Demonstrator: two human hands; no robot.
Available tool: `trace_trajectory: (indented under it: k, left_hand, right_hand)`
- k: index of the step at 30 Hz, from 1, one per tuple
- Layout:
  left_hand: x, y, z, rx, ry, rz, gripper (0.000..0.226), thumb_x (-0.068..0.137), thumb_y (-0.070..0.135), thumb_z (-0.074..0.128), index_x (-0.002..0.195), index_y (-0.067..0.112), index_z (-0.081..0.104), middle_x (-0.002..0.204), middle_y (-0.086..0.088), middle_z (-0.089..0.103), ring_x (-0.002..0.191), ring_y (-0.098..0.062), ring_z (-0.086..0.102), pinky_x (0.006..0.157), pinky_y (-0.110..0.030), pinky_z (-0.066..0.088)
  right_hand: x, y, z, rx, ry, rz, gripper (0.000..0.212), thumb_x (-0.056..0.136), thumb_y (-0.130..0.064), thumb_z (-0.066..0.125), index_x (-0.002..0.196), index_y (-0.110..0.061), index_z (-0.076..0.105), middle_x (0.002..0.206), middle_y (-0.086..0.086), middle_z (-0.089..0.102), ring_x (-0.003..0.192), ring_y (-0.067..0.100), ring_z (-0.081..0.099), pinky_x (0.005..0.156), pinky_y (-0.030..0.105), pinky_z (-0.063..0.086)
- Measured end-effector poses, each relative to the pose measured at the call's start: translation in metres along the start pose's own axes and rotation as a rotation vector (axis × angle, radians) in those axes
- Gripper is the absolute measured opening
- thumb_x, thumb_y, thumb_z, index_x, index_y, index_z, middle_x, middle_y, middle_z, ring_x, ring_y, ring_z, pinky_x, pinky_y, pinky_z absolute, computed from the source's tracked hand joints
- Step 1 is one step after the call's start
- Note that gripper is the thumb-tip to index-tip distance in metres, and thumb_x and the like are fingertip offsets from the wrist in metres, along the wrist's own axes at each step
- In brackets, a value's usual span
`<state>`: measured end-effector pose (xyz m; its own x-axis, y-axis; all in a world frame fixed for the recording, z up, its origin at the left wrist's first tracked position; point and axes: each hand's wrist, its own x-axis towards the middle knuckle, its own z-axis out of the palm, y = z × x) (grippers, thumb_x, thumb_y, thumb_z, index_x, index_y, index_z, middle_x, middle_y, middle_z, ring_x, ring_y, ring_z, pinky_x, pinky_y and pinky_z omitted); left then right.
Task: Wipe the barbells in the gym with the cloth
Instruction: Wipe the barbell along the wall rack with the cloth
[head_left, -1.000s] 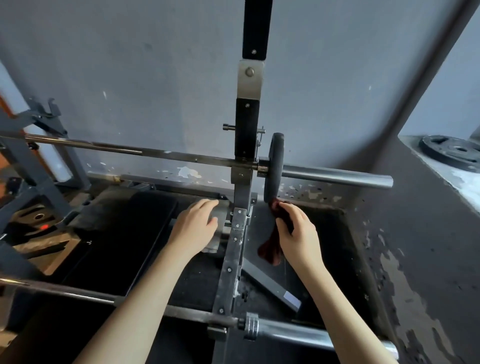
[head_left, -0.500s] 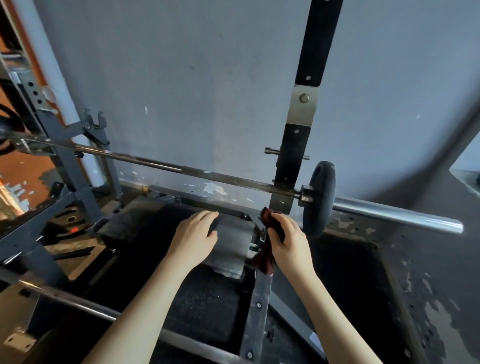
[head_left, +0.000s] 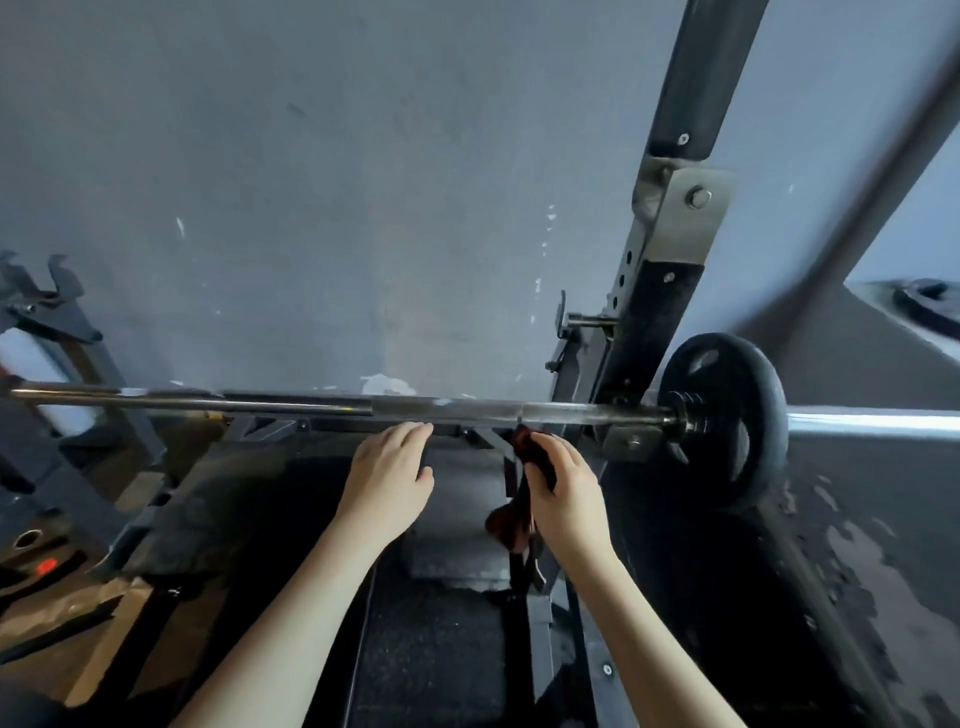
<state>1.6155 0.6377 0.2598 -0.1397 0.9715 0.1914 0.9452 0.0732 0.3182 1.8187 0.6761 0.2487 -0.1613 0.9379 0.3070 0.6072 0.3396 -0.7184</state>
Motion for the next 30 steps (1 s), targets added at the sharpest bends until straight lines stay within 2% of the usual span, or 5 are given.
trace_trajectory:
  k: [9,15,21,27,30]
  left_hand:
    - [0.067,-0.029,0.027,0.098,-0.026,0.02,0.062,0.087,0.019,0.063,0.143,0.006,0.042,0.146,-0.007,0.046,0.135,-0.025,0.04,0.116,-0.04,0.022]
    - [0.108,-0.045,0.036,0.274,-0.174,-0.033,0.068,0.092,0.034,0.055,0.15,0.014,0.027,0.152,0.0,0.036,0.141,-0.017,0.03,0.121,-0.035,0.009]
    - [0.119,-0.042,0.046,0.415,-0.16,-0.056,0.043,0.088,0.038,0.057,0.124,0.016,0.049,0.125,0.0,0.056,0.123,-0.022,0.048,0.117,-0.036,0.019]
    - [0.116,-0.047,0.051,0.418,-0.105,-0.023,0.038,0.086,0.034,0.061,0.116,0.013,0.052,0.118,-0.004,0.059,0.116,-0.025,0.052,0.114,-0.037,0.025]
    - [0.114,-0.047,0.052,0.428,-0.118,-0.021,0.038,0.079,0.031,0.068,0.109,0.011,0.056,0.109,-0.005,0.061,0.107,-0.028,0.057,0.109,-0.039,0.033]
  right_hand:
    - [0.089,0.028,0.022,-0.104,0.16,0.117,0.04,0.095,-0.011,0.055,0.135,-0.013,0.055,0.14,0.009,0.052,0.13,0.029,0.043,0.108,0.036,0.034]
    - [0.104,0.069,0.033,-0.411,0.013,-0.211,0.031,0.088,-0.025,0.061,0.117,-0.015,0.064,0.115,0.005,0.064,0.105,0.03,0.057,0.092,0.042,0.048]
    - [0.128,0.073,0.037,-0.344,0.224,0.18,0.046,0.087,-0.034,0.03,0.095,-0.01,0.068,0.096,0.012,0.066,0.096,0.036,0.057,0.101,0.046,0.035]
    - [0.11,0.057,0.061,-0.371,0.029,-0.242,0.04,0.091,-0.044,0.044,0.111,-0.016,0.065,0.106,0.008,0.063,0.098,0.032,0.057,0.09,0.043,0.046]
    - [0.126,0.078,0.035,-0.445,0.07,-0.17,0.043,0.093,-0.04,0.036,0.101,-0.012,0.067,0.092,0.009,0.067,0.085,0.035,0.062,0.076,0.043,0.05]
